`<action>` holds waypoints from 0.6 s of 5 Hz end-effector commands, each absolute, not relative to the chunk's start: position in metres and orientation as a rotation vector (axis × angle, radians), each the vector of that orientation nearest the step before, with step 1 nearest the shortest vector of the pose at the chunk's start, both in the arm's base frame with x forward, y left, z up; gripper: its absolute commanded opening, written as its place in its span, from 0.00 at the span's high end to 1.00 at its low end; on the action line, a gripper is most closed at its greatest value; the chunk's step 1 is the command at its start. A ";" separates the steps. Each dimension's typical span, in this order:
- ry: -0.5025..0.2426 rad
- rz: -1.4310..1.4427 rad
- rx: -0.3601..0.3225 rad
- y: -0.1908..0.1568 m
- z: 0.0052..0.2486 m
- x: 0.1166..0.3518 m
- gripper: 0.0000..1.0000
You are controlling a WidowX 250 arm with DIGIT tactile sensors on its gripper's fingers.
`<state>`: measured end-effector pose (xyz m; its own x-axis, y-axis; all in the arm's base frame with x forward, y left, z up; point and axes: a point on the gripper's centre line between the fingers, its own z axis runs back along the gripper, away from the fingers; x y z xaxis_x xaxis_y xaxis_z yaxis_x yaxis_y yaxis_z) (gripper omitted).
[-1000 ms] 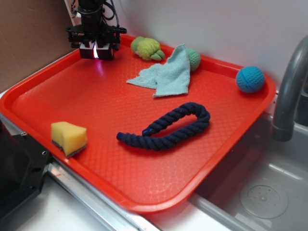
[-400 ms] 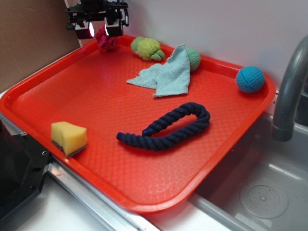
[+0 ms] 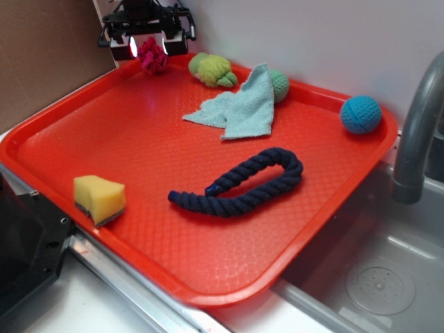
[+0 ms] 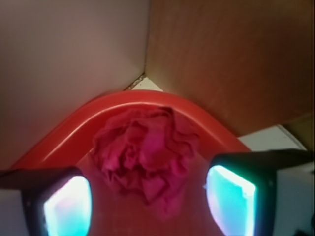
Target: Grab the red paper.
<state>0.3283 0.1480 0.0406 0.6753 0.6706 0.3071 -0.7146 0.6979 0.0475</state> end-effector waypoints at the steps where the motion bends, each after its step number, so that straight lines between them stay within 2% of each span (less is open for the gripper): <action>1: -0.346 0.799 0.174 0.166 0.052 0.343 0.00; 3: -0.320 0.780 0.201 0.168 0.034 0.342 0.00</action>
<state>0.3284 0.1540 0.0179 0.7035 0.6561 0.2731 -0.6997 0.7068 0.1043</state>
